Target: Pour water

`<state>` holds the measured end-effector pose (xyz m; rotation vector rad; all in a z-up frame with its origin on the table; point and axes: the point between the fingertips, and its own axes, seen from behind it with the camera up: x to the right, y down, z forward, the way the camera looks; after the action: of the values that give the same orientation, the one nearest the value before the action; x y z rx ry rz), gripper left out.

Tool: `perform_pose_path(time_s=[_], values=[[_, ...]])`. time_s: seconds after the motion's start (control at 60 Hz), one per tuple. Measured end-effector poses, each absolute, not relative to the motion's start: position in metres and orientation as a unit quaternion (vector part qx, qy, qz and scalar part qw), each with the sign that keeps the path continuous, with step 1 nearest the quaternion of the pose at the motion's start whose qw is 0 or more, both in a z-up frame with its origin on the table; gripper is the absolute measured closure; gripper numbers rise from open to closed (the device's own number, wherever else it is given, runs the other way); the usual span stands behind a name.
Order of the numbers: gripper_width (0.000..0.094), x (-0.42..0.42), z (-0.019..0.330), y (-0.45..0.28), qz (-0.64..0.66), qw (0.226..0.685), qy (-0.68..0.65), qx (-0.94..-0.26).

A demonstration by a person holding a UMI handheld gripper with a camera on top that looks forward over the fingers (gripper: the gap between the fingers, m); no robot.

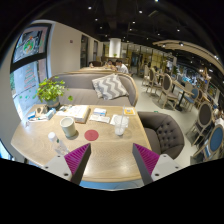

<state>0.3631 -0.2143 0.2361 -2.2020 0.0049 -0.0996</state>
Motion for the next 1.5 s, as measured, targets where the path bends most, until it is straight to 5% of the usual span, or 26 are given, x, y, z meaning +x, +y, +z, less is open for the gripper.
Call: perform_pose_path(time_s=[0.5,0.917,0.983,1.117,1.367,1.5], values=[[0.0079,0.185,0.127,-0.257,0.004,0.428,0.003,-0.904],[0.0091,0.117,0.060,-0.127,0.029,0.505,0.021,-0.862],[0.0147,0.113,0.049,-0.112,0.027,0.508,0.019,-0.861],[0.0442,0.107,0.036,-0.095,0.020,0.520,0.009,-0.854],[0.0533,0.114,0.046,-0.093,-0.014,0.517,0.010,-0.856],[0.0533,0.143,0.083,-0.086,-0.078,0.522,-0.007,-0.849]])
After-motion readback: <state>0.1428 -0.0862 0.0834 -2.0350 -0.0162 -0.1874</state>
